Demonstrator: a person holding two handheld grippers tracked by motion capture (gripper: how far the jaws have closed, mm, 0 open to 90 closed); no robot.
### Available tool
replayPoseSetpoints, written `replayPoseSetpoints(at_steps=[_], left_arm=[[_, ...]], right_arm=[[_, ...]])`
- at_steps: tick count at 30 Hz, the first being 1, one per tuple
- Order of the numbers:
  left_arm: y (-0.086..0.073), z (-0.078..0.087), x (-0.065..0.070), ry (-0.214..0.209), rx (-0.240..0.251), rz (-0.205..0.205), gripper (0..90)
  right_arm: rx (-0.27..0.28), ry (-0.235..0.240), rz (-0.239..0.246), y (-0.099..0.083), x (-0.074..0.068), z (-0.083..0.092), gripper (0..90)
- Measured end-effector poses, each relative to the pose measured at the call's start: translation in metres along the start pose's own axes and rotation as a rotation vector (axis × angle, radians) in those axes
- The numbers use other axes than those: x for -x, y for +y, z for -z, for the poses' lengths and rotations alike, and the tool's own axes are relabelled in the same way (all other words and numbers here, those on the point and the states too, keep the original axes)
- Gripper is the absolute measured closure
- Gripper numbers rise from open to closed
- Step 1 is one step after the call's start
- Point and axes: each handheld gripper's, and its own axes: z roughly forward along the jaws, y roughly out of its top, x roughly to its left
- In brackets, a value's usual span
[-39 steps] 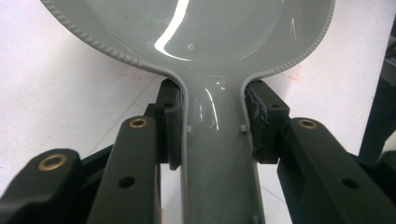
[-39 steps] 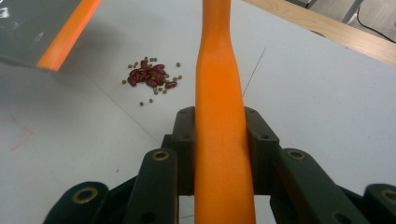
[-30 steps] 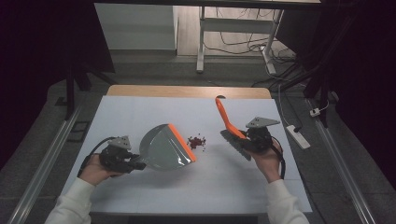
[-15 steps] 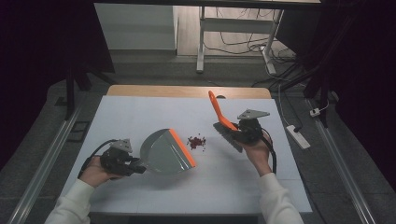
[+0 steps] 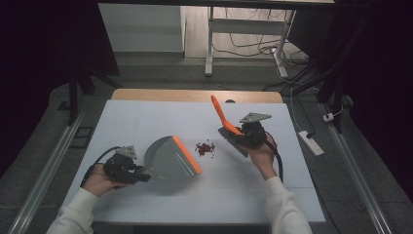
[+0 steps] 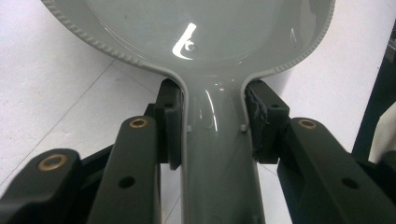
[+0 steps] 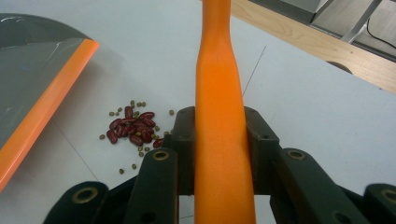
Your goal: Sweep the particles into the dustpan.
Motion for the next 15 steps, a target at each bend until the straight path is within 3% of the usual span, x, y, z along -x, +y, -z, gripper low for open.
replayPoseSetpoints(at_steps=[15], left_arm=[[0.009, -0.015, 0.001, -0.021, -0.038, -0.014, 62.1]], right_arm=[[-0.039, 0.004, 0.033, 0.004, -0.007, -0.024, 70.0]])
